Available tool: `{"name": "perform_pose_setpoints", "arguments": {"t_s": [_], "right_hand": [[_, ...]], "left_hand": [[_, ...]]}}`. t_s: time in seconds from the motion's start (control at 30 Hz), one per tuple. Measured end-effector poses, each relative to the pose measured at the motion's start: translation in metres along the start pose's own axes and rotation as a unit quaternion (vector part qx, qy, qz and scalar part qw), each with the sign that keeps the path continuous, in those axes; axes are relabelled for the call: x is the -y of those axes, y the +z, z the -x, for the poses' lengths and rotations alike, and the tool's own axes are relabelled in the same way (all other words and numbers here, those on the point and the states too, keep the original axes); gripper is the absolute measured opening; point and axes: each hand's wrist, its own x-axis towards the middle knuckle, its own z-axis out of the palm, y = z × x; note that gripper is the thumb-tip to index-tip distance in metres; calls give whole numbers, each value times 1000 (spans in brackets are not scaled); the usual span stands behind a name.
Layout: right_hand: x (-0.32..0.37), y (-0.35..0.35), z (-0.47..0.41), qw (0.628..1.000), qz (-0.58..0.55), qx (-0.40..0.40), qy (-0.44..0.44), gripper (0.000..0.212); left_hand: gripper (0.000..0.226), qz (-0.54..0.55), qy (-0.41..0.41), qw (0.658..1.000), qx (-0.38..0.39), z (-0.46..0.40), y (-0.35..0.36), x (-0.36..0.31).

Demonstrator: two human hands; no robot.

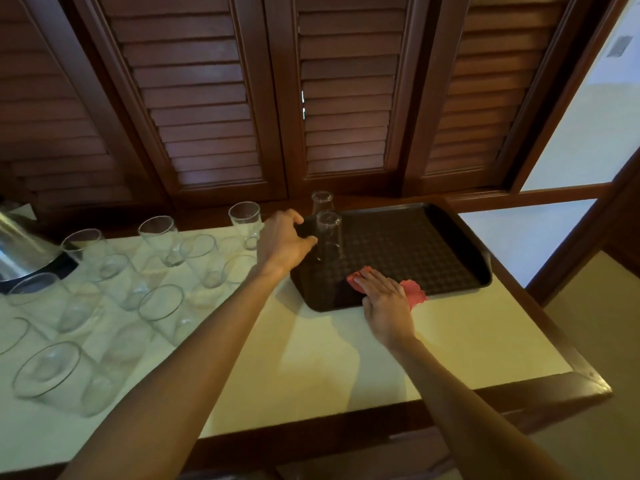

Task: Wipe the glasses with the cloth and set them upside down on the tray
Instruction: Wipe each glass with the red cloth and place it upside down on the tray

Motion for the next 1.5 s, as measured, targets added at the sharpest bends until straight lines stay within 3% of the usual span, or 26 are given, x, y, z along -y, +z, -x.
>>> {"name": "perform_pose_setpoints", "arguments": {"t_s": [0.1,0.2,0.27,0.37,0.57,0.83,0.97,1.07,1.13,1.2,1.27,1.37,1.5], "right_hand": [[3,-1,2,1000,-5,-7,-6,45],[7,-2,3,1000,4,-4,-17,48],[10,-2,3,1000,12,15,-24,52],[20,-4,3,1000,-6,20,-19,58],[63,-9,9,992,-109,-64,-17,49],[153,-52,-18,921,-357,-156,20,35],[206,-94,-34,885,-436,-163,12,36],[239,-123,-45,852,-498,-163,15,39],[258,-134,-48,830,-535,-159,9,43],[279,-141,-43,814,-561,-148,-26,46],[296,-139,-33,825,-537,-152,-89,48],[306,-125,-22,879,-406,-184,-171,55],[309,-125,-24,903,-324,-168,-227,58]], "left_hand": [[58,-110,20,993,29,23,-36,19],[79,-216,8,972,88,35,-56,46],[95,-226,-10,967,121,40,-59,60],[104,-187,-31,973,132,46,-55,72],[79,-98,-57,992,63,49,-52,86],[72,150,-8,988,-15,55,-99,90],[63,322,4,947,-14,61,-143,78],[75,436,11,899,-27,64,-167,72],[81,553,3,832,-41,69,-176,67],[66,649,0,760,-36,77,-176,59],[50,699,4,715,-1,88,-172,53],[53,751,6,657,64,100,-170,52],[59,751,20,656,68,112,-160,53]]}}
